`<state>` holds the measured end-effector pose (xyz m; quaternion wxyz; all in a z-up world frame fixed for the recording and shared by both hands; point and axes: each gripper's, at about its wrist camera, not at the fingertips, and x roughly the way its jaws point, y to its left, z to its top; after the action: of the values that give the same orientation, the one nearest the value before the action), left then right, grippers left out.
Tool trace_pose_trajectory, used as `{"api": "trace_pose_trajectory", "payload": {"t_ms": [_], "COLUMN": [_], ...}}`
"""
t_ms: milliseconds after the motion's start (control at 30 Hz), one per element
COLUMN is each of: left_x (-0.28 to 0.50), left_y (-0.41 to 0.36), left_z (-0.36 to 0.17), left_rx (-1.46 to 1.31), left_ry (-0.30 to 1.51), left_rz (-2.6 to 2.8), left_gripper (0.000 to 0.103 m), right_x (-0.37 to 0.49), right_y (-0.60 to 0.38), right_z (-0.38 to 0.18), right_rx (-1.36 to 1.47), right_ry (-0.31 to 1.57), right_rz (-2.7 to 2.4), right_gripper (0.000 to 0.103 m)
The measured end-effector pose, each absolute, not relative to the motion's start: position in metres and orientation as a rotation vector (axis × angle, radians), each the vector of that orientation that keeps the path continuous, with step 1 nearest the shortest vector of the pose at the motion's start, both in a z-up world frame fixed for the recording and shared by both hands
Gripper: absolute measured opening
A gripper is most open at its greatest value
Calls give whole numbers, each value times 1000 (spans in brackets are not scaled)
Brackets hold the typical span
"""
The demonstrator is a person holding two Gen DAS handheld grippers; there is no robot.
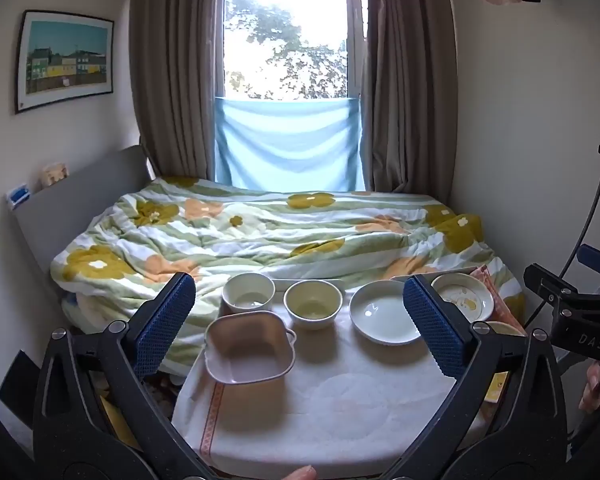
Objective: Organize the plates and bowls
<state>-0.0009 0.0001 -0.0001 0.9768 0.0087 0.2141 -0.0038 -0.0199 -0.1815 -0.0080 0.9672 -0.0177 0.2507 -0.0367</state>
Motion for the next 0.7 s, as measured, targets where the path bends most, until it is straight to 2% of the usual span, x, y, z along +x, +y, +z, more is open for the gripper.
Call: {"api": "trace_pose_trajectory", "payload": {"t_ms": [700], "left_x": [5], "left_y": [-13], "left_z": [0], "left_rx": [50], "left_ry": [440], "left_rz": [46], "left_gripper": [103], "right_x": [-19], "right_y": [-184], "right_z": [-12], "right_rx": [-29], "right_ry": [508], "right_rz": [-67], "right_gripper": [103]}}
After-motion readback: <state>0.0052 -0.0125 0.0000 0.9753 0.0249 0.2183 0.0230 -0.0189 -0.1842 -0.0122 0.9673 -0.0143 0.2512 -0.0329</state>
